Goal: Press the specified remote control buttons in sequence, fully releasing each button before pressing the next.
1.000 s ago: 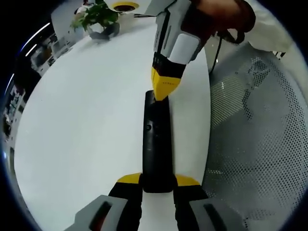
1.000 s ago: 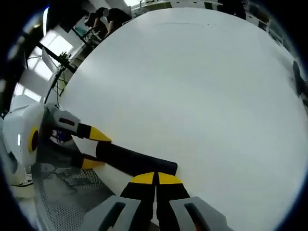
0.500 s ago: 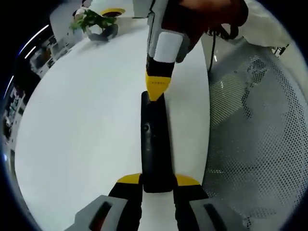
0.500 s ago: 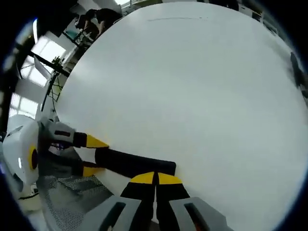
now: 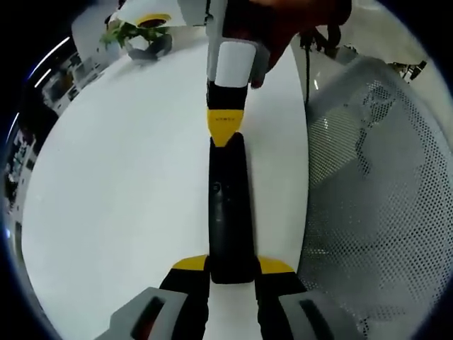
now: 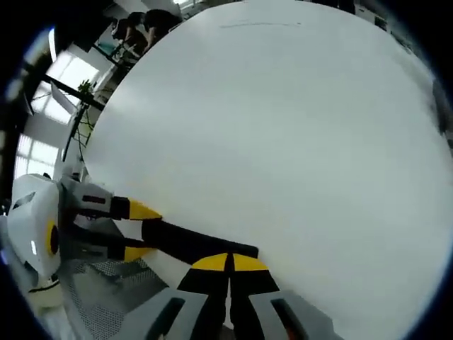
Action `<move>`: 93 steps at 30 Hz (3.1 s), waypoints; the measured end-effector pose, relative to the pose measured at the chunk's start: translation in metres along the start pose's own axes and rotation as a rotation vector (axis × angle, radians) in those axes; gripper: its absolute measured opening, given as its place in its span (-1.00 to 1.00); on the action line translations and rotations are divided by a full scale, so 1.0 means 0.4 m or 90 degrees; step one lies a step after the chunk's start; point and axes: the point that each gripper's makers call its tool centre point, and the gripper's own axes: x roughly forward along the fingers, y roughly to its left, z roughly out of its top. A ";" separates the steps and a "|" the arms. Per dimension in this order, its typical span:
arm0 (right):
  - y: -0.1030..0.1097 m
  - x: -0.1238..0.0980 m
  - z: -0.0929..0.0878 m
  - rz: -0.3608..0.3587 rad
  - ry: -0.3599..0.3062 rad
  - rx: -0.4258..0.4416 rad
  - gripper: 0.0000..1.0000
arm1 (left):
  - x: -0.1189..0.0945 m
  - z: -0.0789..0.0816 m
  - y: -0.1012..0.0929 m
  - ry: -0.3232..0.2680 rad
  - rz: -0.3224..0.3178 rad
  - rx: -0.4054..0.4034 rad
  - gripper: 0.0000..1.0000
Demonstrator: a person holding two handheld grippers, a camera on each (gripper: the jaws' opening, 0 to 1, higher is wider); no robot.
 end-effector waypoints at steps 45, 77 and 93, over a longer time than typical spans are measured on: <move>0.026 0.022 -0.009 -0.020 0.017 -0.038 -1.00 | -0.001 0.001 -0.001 -0.002 0.008 -0.016 -0.52; 0.042 0.010 0.017 0.016 -0.014 -0.027 -1.00 | 0.001 0.001 0.000 0.018 0.009 -0.017 -0.52; 0.040 0.031 0.015 -0.006 0.010 -0.038 -1.00 | 0.001 0.002 0.002 0.017 0.006 -0.018 -0.52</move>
